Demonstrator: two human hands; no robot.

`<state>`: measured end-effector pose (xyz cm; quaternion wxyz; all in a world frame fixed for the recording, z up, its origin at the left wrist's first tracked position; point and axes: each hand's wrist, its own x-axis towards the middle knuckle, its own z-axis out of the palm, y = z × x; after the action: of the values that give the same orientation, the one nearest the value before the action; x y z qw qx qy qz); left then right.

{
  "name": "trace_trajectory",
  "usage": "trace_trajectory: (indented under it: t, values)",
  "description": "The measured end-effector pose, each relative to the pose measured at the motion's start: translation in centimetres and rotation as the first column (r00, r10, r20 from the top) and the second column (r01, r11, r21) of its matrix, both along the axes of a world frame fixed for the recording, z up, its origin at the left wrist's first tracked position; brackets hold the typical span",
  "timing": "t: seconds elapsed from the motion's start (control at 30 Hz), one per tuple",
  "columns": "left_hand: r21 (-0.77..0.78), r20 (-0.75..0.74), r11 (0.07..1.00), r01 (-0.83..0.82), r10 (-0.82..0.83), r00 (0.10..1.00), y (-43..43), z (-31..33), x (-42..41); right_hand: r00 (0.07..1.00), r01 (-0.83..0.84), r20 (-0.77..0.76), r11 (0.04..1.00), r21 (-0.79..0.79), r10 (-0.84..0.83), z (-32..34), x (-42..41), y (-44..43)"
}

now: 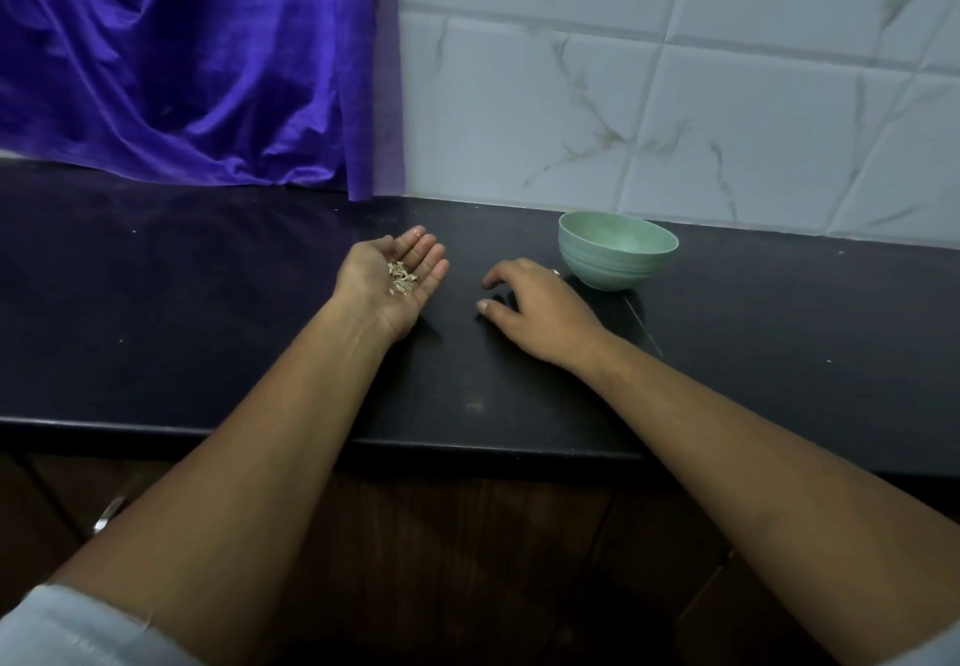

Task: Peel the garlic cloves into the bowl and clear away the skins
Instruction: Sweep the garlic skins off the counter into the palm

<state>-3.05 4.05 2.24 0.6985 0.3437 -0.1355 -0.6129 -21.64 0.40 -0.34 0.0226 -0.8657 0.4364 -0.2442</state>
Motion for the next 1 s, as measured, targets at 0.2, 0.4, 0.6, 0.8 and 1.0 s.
trace_trajectory:
  t: [0.2, 0.4, 0.6, 0.8, 1.0]
  values:
    - [-0.004, 0.006, 1.0, 0.017, -0.017, 1.0, 0.0, 0.1, -0.1, 0.983, -0.112, 0.157, 0.99, 0.089, 0.098, 0.1, -4.9, 0.8]
    - [0.001, 0.018, 1.0, 0.022, -0.022, 1.0, 0.1, 0.2, -0.3, 0.995, -0.045, -0.078, 0.985, 0.167, 0.059, 0.4, -6.3, 0.0]
    - [0.004, 0.017, 1.0, 0.009, -0.009, 1.0, 0.4, 0.1, -0.2, 0.999, -0.021, -0.05, 0.999, 0.038, 0.023, 0.2, -4.0, -1.6]
    - [0.005, 0.024, 1.0, 0.02, -0.02, 1.0, 0.4, 0.2, -0.1, 0.944, -0.041, 0.326, 0.998, -0.056, 0.057, 0.0, -6.0, 0.2]
    - [0.008, 0.053, 0.999, 0.031, -0.031, 0.998, 0.5, 0.2, -0.3, 0.897, -0.072, 0.437, 0.997, 0.0, 0.065, 0.6, -5.6, 1.4]
